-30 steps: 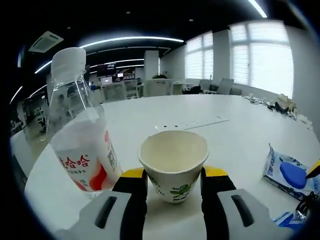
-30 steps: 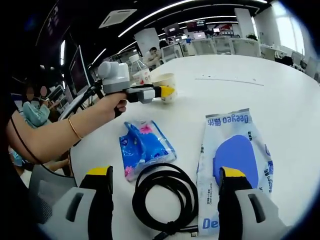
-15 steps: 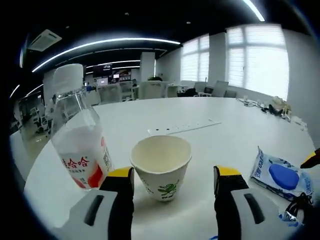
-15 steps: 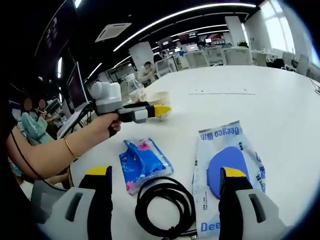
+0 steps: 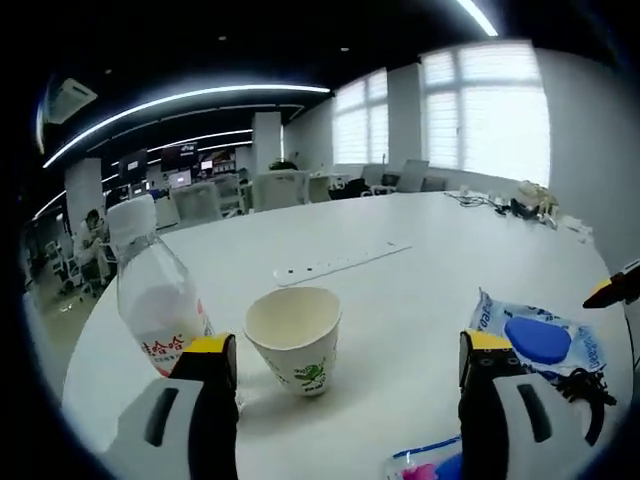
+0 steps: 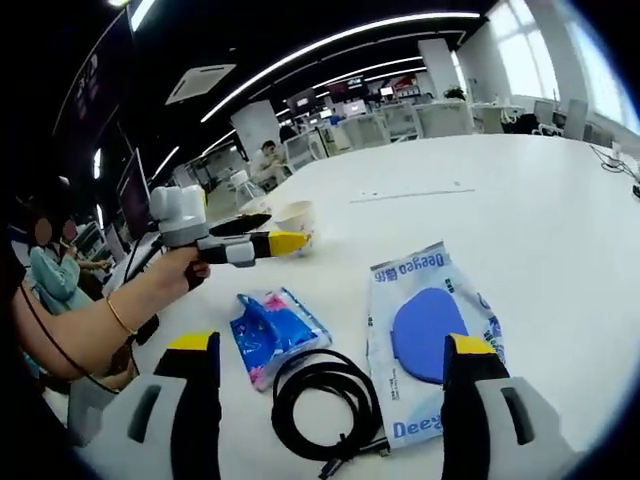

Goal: Arrange the tabletop items into an orderly group along one side of the table until the central work area is clear of visible clutter.

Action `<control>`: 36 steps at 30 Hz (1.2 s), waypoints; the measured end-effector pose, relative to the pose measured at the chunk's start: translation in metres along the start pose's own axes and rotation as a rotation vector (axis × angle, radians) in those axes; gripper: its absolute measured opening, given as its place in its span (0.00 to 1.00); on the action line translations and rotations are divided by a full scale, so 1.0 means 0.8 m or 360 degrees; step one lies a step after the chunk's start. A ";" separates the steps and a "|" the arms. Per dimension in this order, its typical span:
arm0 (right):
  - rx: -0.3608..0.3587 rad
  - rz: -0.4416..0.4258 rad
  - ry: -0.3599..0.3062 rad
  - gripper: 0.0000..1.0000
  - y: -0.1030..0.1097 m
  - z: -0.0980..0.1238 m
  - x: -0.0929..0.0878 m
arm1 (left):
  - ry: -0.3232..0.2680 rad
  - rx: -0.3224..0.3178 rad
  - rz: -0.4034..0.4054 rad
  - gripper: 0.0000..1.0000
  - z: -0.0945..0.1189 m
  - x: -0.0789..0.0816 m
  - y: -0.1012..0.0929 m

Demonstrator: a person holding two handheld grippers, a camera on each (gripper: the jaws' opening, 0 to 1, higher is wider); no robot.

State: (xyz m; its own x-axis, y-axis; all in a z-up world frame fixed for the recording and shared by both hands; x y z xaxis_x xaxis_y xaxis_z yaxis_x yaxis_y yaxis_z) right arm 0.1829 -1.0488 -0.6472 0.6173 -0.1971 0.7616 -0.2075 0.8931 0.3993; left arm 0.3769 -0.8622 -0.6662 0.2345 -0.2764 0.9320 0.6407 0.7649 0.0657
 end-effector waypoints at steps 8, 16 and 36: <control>-0.0098 -0.0054 -0.0055 0.99 -0.002 0.017 -0.002 | 0.0002 -0.0106 0.0037 0.97 0.010 0.001 -0.017; -0.0228 -0.0112 -0.0084 0.99 -0.021 0.034 -0.009 | -0.0002 -0.0155 -0.0060 0.97 0.021 0.008 -0.045; -0.0581 -0.0300 0.0019 0.80 -0.073 0.052 -0.050 | -0.0007 -0.0358 -0.0216 0.82 -0.010 0.023 -0.119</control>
Point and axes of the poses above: the point that each gripper's makers call its tool centre point, and the gripper's own axes: z roughly backward along the fingers, y roughly to its left, x roughly out of its top, the point moved 6 cm from there along z, roughly backward along the fingers, and after that the axes turned 4 degrees about -z, right-handed, at the moved point
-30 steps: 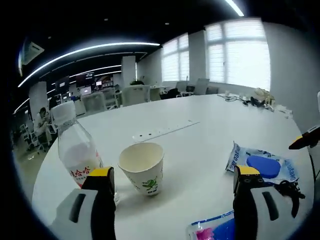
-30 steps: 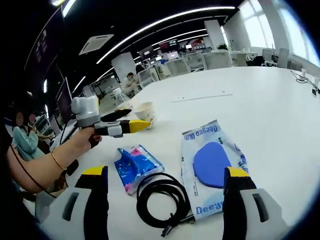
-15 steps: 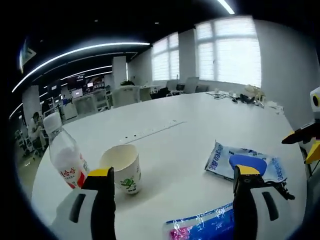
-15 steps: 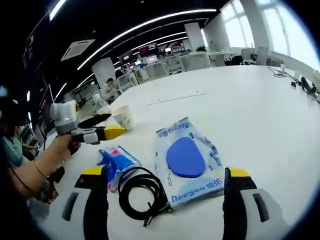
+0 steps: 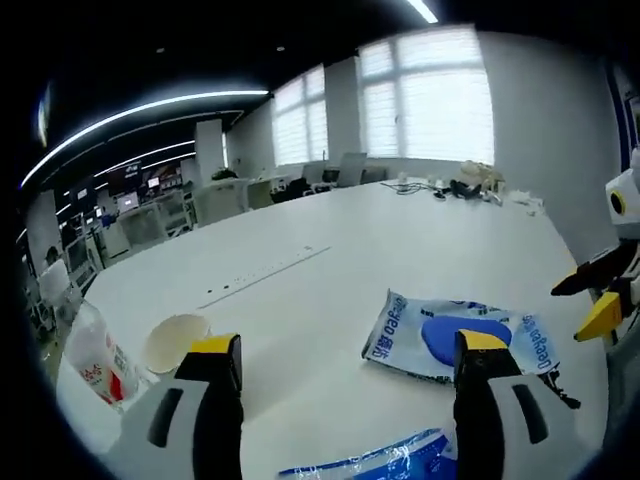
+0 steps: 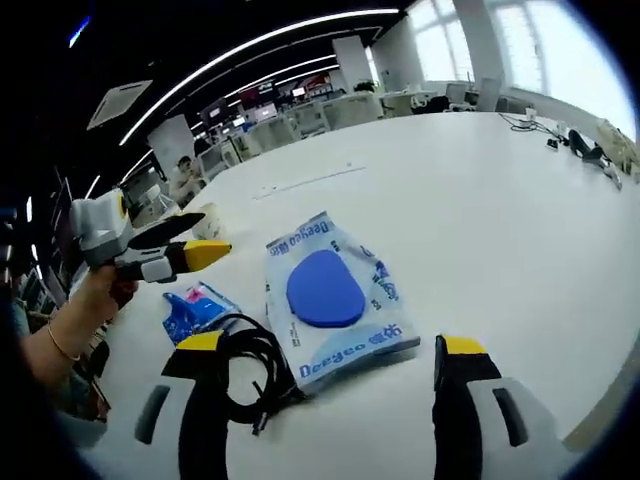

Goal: Arrange the tabletop items into an orderly group along one side of the table until the central work area is clear of visible clutter.

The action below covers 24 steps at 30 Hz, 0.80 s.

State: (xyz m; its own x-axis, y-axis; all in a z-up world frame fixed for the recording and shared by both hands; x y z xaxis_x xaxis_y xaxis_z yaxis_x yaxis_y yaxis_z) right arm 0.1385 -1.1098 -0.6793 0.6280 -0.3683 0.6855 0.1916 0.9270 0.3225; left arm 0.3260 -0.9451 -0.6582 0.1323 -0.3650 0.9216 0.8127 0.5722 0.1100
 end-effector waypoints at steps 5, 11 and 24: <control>-0.0027 -0.0087 0.0006 0.71 -0.004 -0.004 -0.012 | 0.0006 -0.0078 -0.0054 0.77 -0.021 0.001 -0.009; -0.0042 -0.0127 0.0017 0.59 -0.004 -0.005 -0.019 | 0.0067 -0.0135 -0.0085 0.67 -0.038 -0.011 -0.016; -0.0053 -0.0179 0.0002 0.32 0.011 -0.015 -0.031 | 0.0117 -0.0191 -0.0033 0.52 -0.076 -0.032 -0.018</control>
Point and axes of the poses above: the point that each gripper's makers call its tool centre point, and the gripper's own axes: z roughly backward along the fingers, y roughly to its left, x roughly out of its top, the point moved 6 cm from there along z, roughly backward along the fingers, and after that the axes turned 4 degrees about -z, right-handed, at the moved point
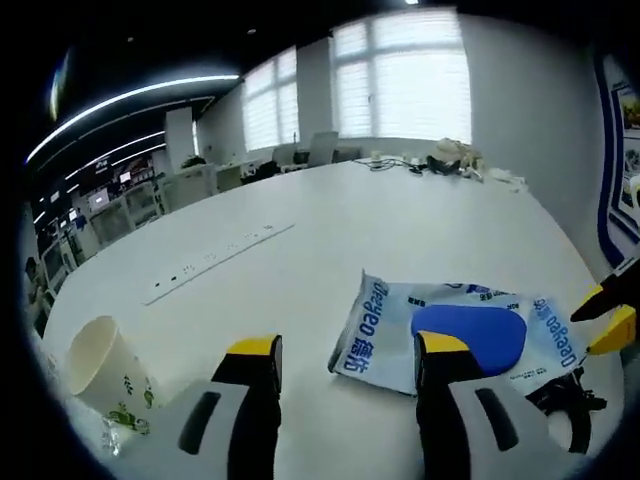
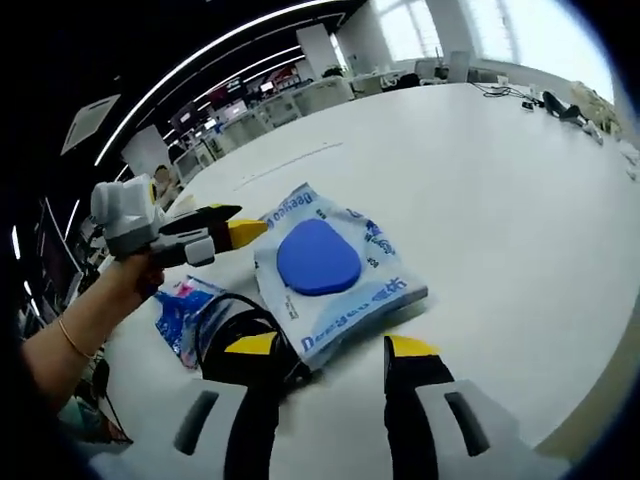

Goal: Arrange the tabletop items into an orderly group along one side of the table until the central work area is clear of visible clutter.

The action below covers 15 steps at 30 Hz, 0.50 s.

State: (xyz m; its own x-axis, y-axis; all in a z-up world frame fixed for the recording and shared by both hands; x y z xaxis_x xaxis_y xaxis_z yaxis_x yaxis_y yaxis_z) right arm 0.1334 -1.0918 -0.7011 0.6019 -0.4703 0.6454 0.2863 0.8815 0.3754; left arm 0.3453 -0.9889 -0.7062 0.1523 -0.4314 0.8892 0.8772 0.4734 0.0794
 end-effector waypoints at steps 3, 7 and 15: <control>-0.0027 -0.0026 -0.0021 0.27 -0.001 -0.003 0.000 | 0.0002 -0.0026 0.0023 0.50 -0.006 -0.003 0.001; -0.0035 -0.0074 0.0018 0.25 -0.003 -0.012 -0.005 | 0.0027 -0.0049 0.0009 0.44 -0.012 -0.008 0.000; -0.0066 -0.0109 0.0027 0.15 -0.007 -0.018 -0.003 | 0.0122 -0.0071 0.0004 0.30 -0.018 -0.020 0.004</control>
Point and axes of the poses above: the point that each gripper's makers call its tool centre point, and the gripper's own axes: z roughly backward along the fingers, y roughly to its left, x roughly out of its top, the point moved 6 cm from there along z, roughly backward along the fingers, and after that the axes turned 4 degrees about -z, right-handed, at the moved point
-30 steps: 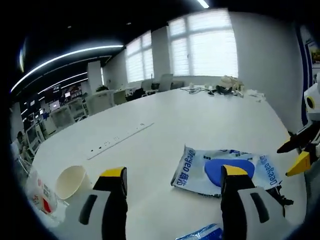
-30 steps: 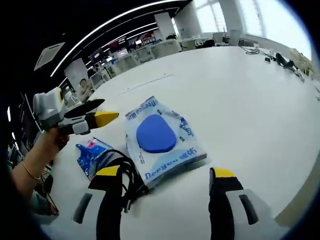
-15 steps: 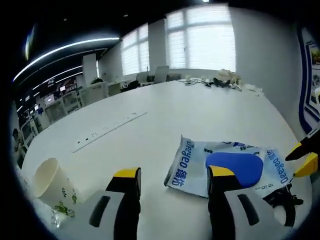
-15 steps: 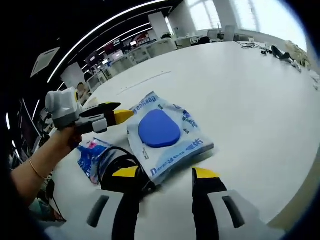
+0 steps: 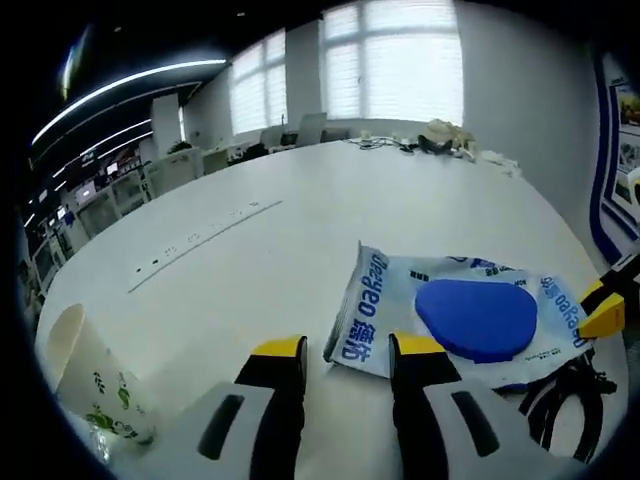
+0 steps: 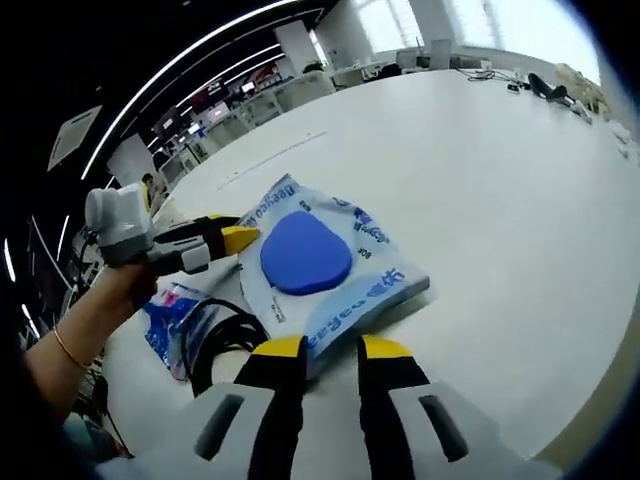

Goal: Arrange the tabletop items into an orderly group along one side of the table until the central work area is clear of visible clutter.

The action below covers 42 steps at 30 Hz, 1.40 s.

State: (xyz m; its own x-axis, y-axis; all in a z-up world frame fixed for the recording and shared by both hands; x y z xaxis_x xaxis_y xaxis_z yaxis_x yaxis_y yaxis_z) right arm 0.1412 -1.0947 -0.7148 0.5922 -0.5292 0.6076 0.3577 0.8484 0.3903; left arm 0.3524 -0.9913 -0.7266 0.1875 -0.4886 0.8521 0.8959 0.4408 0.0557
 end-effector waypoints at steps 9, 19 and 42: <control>0.0042 -0.0063 0.0026 0.07 0.001 -0.005 -0.002 | 0.0073 -0.0024 0.0002 0.17 -0.002 0.004 -0.011; 0.0051 0.0036 0.0035 0.01 0.006 -0.006 0.000 | 0.0226 0.0028 -0.0345 0.00 -0.002 0.015 -0.016; 0.0026 0.0368 -0.0139 0.00 0.015 -0.012 0.064 | 0.0154 0.0240 -0.0135 0.00 0.032 0.035 0.013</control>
State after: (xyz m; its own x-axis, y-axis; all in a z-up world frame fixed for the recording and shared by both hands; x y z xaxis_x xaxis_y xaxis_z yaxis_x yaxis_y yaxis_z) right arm 0.1826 -1.1114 -0.6856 0.5918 -0.3209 0.7395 0.2076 0.9471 0.2448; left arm 0.3567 -0.9812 -0.6892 0.1583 -0.5955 0.7876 0.8411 0.4992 0.2084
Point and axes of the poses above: the point that each gripper's makers call its tool centre point, and the gripper's own axes: z roughly backward along the fingers, y roughly to its left, x roughly out of its top, the point moved 6 cm from there along z, roughly backward along the fingers, and after that the axes turned 4 degrees about -z, right-handed, at the moved point
